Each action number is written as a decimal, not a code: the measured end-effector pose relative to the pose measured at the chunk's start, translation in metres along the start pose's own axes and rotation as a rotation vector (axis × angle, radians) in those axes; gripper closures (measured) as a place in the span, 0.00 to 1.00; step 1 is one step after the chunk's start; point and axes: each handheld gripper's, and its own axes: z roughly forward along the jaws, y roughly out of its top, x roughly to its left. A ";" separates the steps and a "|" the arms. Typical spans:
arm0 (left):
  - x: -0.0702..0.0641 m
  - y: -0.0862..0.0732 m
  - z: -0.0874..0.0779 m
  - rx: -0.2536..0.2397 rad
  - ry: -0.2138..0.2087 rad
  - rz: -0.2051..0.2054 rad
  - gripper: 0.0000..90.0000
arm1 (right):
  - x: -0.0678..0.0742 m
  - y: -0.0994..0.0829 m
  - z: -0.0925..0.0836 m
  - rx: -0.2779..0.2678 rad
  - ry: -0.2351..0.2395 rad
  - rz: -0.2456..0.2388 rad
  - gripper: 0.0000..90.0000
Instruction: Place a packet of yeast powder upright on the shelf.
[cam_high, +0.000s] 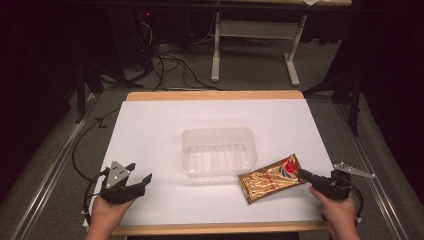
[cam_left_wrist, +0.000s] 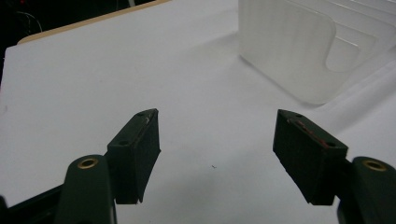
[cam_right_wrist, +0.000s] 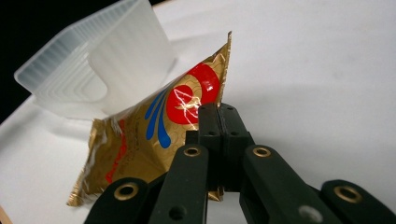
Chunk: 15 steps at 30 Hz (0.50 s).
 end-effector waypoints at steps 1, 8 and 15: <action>0.000 0.000 0.000 0.000 0.000 0.001 0.36 | 0.000 0.001 -0.002 -0.014 0.000 0.003 1.00; 0.000 0.000 0.000 0.003 0.001 0.006 0.36 | 0.001 0.008 -0.011 -0.098 0.000 0.001 1.00; 0.001 -0.004 -0.003 0.012 0.002 0.005 0.35 | 0.002 0.019 -0.024 -0.204 0.022 0.011 1.00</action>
